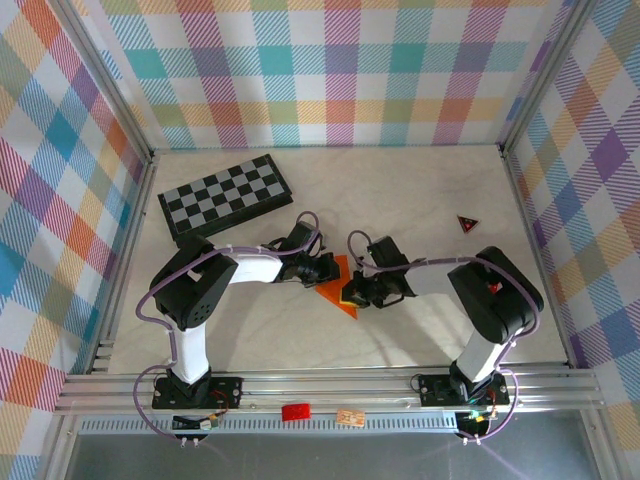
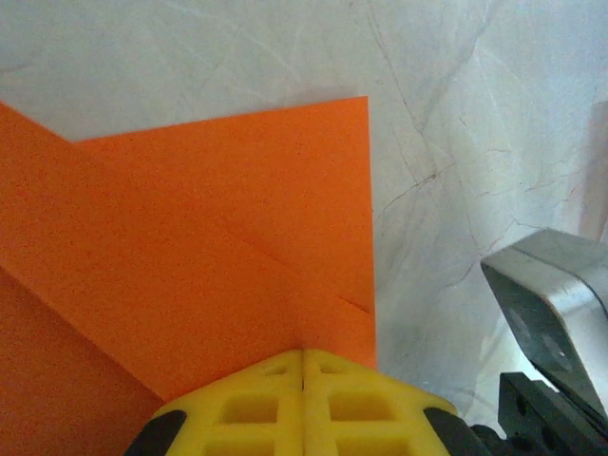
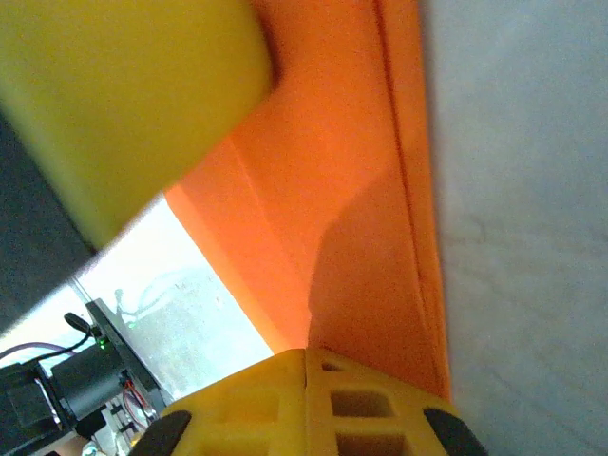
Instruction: Fold a paper plane with a square sheet of paper (pick it up from the middle)
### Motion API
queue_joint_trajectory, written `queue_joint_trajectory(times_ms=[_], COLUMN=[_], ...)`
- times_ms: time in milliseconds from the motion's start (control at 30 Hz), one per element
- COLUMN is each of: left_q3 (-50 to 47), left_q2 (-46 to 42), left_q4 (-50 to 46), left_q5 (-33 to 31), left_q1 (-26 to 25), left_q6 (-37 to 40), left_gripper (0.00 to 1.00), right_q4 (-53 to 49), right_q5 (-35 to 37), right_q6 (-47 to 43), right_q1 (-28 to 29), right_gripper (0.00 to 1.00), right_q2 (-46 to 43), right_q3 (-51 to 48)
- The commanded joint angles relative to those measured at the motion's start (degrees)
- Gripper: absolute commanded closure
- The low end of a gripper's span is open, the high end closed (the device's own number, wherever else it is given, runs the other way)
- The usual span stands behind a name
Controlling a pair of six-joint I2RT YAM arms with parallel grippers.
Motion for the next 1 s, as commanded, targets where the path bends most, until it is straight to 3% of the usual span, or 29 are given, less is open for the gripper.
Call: queue_joint_trajectory(times_ms=[0, 267, 567, 733, 967], left_q3=[-2.35, -2.20, -3.16, -3.00, -2.92], left_q2=[3.15, 3.08, 2.17, 2.25, 2.72], left_q4=[-4.82, -5.21, -4.32, -4.44, -3.68], left_q5=[-4.19, -3.85, -3.97, -3.82, -3.54], left_q1=[0.27, 0.27, 0.27, 0.27, 0.27], left_q6=[0.60, 0.56, -0.11, -0.12, -0.34], left_gripper=[0.92, 0.92, 0.92, 0.92, 0.92], right_q4=[-1.01, 1.89, -4.79, -4.50, -1.32], right_q5=[-0.49, -3.35, 0.37, -0.44, 0.36], right_q6=[0.04, -0.58, 0.95, 0.56, 1.56], right_q1=[0.41, 0.37, 0.28, -0.42, -1.50], right_gripper=[0.93, 0.93, 0.93, 0.91, 0.92], right_q2=[-3.39, -10.18, -18.81, -9.78, 0.76], right_q3=[-6.23, -18.37, -8.88, -0.38, 3.34])
